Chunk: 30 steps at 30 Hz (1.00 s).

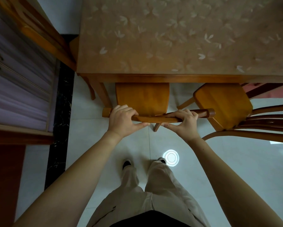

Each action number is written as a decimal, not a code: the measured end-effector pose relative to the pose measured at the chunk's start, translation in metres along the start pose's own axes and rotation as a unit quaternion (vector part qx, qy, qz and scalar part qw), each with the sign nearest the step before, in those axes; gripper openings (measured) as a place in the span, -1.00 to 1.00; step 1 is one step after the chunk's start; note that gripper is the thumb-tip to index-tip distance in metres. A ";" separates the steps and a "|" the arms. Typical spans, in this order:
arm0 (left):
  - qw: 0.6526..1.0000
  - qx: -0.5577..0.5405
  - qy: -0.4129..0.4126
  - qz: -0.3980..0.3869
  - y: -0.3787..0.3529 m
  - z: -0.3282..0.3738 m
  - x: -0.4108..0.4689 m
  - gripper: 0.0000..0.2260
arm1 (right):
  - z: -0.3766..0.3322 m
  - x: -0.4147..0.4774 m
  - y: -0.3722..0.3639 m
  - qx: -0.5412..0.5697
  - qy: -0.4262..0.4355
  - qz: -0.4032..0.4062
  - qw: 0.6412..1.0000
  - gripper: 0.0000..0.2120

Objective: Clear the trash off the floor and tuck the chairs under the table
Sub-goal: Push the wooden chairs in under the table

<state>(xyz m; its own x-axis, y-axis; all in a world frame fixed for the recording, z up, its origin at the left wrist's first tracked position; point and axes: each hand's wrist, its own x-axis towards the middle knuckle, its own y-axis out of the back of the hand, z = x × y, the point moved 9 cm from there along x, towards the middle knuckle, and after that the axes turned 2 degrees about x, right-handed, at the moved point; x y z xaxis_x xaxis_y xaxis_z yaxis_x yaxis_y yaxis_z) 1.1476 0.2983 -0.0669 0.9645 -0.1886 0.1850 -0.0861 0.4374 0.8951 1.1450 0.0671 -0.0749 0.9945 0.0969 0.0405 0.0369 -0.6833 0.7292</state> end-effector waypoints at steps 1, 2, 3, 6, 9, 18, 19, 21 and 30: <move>1.000 -0.001 0.001 0.002 0.000 0.000 0.003 -0.46 | 0.001 0.004 0.001 -0.001 0.002 0.000 1.000 -0.57; 1.000 -0.001 0.002 0.004 0.000 0.000 0.006 -0.46 | 0.002 0.007 0.002 -0.002 0.004 0.000 1.000 -0.57; 1.000 0.001 0.003 0.006 -0.001 0.000 0.009 -0.45 | 0.003 0.011 0.002 -0.002 0.005 -0.001 1.000 -0.56; 1.000 0.006 0.010 0.009 -0.002 0.000 0.019 -0.45 | 0.008 0.022 0.004 -0.001 0.012 0.000 1.000 -0.52; 1.000 0.009 0.015 0.007 -0.005 0.001 0.028 -0.44 | 0.011 0.032 0.006 -0.008 0.020 0.002 1.000 -0.49; 1.000 0.006 0.022 0.020 -0.010 0.009 0.040 -0.46 | 0.020 0.046 0.015 -0.012 0.039 -0.001 0.999 -0.51; 1.000 0.006 0.022 0.019 -0.010 0.010 0.041 -0.46 | 0.021 0.047 0.016 -0.013 0.039 -0.003 0.999 -0.51; 1.000 0.007 0.024 0.016 -0.011 0.012 0.044 -0.47 | 0.024 0.051 0.017 -0.016 0.041 -0.005 0.999 -0.51; 0.999 0.014 0.036 0.014 -0.013 0.020 0.053 -0.46 | 0.035 0.062 0.021 -0.022 0.033 -0.018 0.999 -0.48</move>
<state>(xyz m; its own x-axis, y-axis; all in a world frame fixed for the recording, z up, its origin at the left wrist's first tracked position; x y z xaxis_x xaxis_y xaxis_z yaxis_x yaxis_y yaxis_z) 1.1951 0.2650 -0.0606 0.9769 -0.1128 0.1813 -0.1193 0.4162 0.9014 1.2106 0.0334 -0.0804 0.9840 0.1687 0.0574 0.0664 -0.6458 0.7606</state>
